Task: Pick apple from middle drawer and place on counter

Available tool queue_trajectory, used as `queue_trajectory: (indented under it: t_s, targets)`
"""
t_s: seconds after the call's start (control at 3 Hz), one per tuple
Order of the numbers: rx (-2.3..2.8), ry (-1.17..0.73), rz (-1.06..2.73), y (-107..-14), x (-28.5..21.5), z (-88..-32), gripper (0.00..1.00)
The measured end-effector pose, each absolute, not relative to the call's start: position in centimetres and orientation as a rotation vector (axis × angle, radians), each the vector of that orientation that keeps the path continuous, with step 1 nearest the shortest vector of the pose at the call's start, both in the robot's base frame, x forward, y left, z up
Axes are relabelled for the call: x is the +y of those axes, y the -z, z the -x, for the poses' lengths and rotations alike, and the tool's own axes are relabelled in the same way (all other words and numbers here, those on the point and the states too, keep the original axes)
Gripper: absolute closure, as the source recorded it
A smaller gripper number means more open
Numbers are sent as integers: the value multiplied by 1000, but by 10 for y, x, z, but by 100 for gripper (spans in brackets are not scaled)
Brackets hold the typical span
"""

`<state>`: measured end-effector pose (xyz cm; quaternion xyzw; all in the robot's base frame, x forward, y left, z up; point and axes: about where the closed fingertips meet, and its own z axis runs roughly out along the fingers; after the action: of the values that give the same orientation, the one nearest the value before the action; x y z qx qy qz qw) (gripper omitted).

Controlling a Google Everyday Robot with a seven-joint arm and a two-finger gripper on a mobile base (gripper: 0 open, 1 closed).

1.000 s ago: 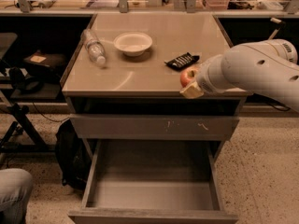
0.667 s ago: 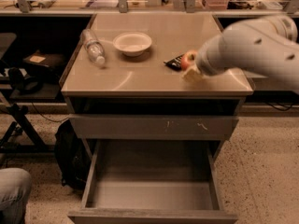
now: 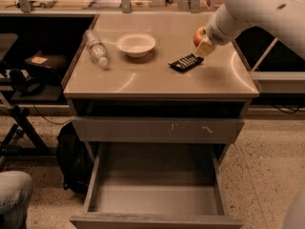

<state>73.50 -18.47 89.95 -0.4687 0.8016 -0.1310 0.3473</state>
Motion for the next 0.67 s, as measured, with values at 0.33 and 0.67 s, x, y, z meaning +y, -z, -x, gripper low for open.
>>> queue_trajectory:
  t_s: [0.33, 0.67]
  targets:
    - [2081, 343, 1119, -932, -228, -753, 100]
    - [2076, 305, 1059, -935, -259, -754, 100]
